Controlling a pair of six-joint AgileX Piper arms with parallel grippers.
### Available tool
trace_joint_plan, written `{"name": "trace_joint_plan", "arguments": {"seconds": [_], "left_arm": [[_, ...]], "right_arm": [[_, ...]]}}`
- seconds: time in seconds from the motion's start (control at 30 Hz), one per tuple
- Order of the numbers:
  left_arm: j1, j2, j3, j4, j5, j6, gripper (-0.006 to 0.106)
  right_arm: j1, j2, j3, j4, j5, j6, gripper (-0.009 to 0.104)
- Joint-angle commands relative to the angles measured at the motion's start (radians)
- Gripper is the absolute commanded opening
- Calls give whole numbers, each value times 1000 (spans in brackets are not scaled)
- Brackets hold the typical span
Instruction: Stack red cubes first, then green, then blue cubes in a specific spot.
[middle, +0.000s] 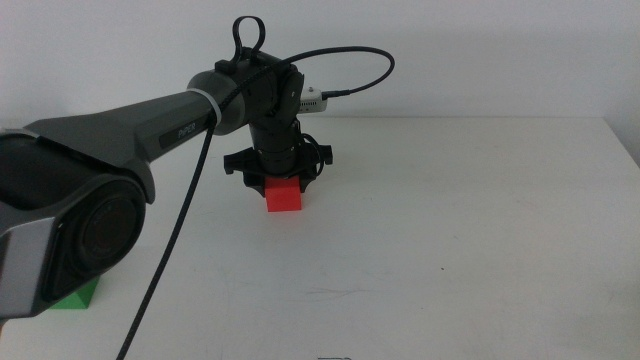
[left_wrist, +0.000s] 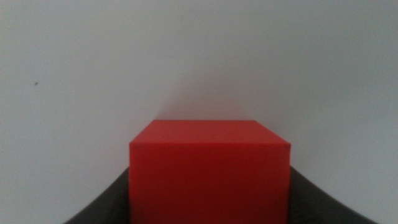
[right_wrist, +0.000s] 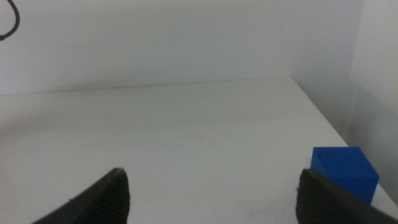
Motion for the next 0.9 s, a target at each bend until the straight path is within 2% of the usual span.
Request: {"name": "trace_joint_plan", "arguments": {"seconds": [0.0, 0.13, 0.23, 0.37, 0.57, 0.7, 0.87], "left_arm": [[-1, -77, -29, -18, -27, 0, 18], [-5, -125, -28, -54, 37, 27, -2], [-40, -175, -5, -5, 56, 16, -1], [-105, -290, 144, 89, 10, -94, -1], [-226, -431, 367, 100, -87, -264, -1], [-300, -408, 381, 117, -86, -328, -1], [-330, -371, 381, 115, -83, -355, -1]], "right_arm": [[-3, -15, -23, -8, -76, -10, 94], [-3, -15, -23, -8, -76, -10, 94], [-3, -15, -23, -8, -76, -10, 94], [-3, -15, -23, -8, -76, -10, 94], [-3, -15, -23, -8, -76, -10, 94], [-3, -15, -23, -8, -76, -10, 94], [-3, -15, -23, -8, -76, -10, 94]]}}
